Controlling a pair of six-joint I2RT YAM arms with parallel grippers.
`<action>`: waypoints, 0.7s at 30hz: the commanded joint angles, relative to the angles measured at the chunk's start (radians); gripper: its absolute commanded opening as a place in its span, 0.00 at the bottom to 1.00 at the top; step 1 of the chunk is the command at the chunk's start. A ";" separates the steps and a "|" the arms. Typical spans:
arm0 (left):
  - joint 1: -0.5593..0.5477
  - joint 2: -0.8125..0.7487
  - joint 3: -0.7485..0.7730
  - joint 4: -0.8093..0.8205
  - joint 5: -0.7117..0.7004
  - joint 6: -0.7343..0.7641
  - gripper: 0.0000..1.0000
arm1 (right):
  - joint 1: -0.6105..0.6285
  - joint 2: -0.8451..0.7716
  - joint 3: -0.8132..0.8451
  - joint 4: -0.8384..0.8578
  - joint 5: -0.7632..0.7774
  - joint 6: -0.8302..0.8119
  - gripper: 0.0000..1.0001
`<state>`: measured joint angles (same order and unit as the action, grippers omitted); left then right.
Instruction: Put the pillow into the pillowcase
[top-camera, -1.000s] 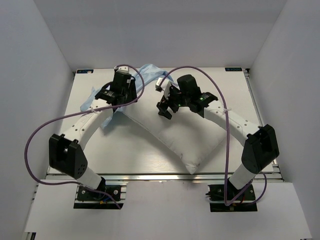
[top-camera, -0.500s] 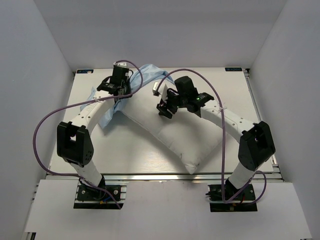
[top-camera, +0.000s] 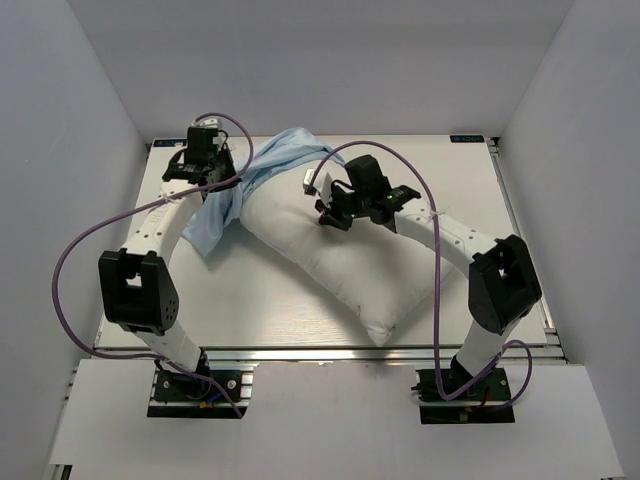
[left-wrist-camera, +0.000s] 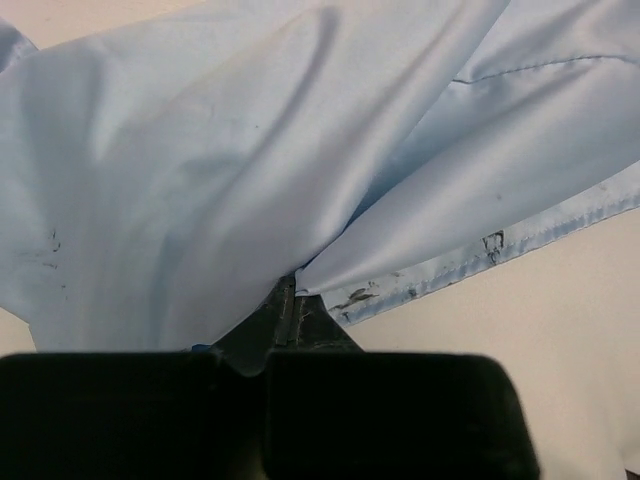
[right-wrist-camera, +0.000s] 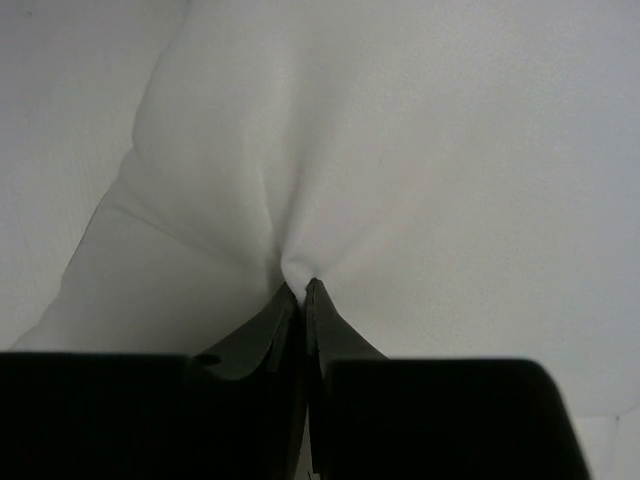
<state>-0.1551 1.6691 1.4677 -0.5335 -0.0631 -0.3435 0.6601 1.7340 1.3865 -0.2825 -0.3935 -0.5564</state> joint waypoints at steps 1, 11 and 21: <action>0.055 -0.075 -0.007 0.038 0.133 -0.029 0.00 | -0.019 -0.025 0.025 -0.047 -0.030 0.012 0.10; 0.069 0.001 0.083 -0.041 0.109 0.032 0.00 | -0.019 -0.047 0.040 -0.072 -0.102 0.026 0.05; 0.126 0.178 0.356 -0.255 -0.107 -0.057 0.39 | -0.019 -0.054 0.016 -0.083 -0.094 0.015 0.04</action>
<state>-0.0521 1.8290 1.7363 -0.6846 -0.0868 -0.3614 0.6422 1.7145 1.3983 -0.3122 -0.4744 -0.5423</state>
